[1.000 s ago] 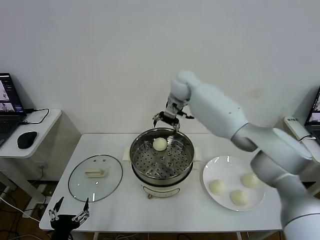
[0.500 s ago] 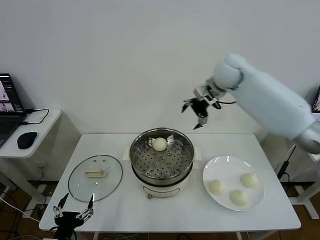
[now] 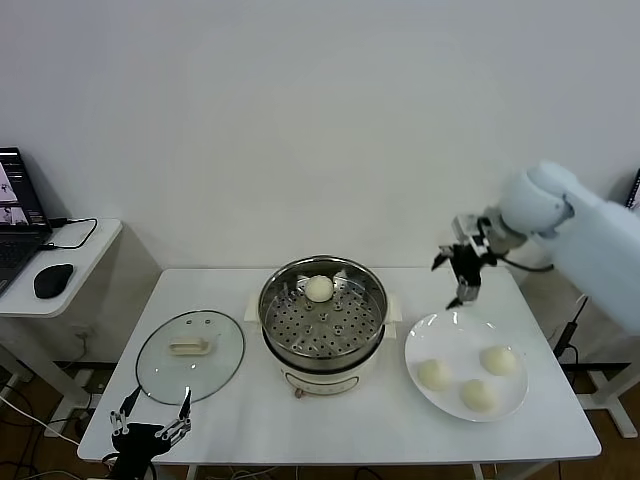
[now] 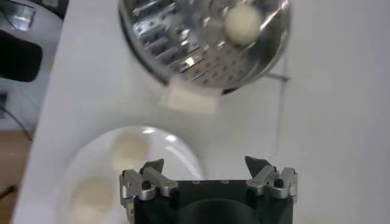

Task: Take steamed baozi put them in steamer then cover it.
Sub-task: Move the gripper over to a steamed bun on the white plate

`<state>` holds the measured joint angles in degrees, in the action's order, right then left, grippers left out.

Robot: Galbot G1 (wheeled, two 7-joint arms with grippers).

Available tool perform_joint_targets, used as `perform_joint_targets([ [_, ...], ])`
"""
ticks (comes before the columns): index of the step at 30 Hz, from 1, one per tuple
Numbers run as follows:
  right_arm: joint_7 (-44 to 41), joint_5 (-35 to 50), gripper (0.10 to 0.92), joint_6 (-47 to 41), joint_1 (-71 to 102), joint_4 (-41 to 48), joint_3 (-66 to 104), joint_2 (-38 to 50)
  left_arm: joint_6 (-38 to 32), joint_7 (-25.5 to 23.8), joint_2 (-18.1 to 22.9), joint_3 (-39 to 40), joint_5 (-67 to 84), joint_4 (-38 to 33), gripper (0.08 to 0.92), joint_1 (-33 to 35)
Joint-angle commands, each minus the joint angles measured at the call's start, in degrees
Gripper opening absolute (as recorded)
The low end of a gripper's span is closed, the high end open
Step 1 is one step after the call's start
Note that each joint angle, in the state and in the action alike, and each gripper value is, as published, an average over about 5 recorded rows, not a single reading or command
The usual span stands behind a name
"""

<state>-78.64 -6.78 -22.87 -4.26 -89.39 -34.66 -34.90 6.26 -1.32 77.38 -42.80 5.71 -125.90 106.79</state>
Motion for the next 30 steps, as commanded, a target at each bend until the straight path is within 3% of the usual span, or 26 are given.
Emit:
perform_joint_targets([
  [1,0.40,-4.80,0.823,-2.71,10.50,-1.28,2.36,0.69,0.05,-0.02,0.02,-0.01,-0.07,0.13,0.823,0.11],
  [30,3.65,-9.59,0.823,0.94,16.46,7.84,1.62,-7.76,0.10,-0.24,1.02,-0.03,-0.73,1.89,0.823,0.06],
])
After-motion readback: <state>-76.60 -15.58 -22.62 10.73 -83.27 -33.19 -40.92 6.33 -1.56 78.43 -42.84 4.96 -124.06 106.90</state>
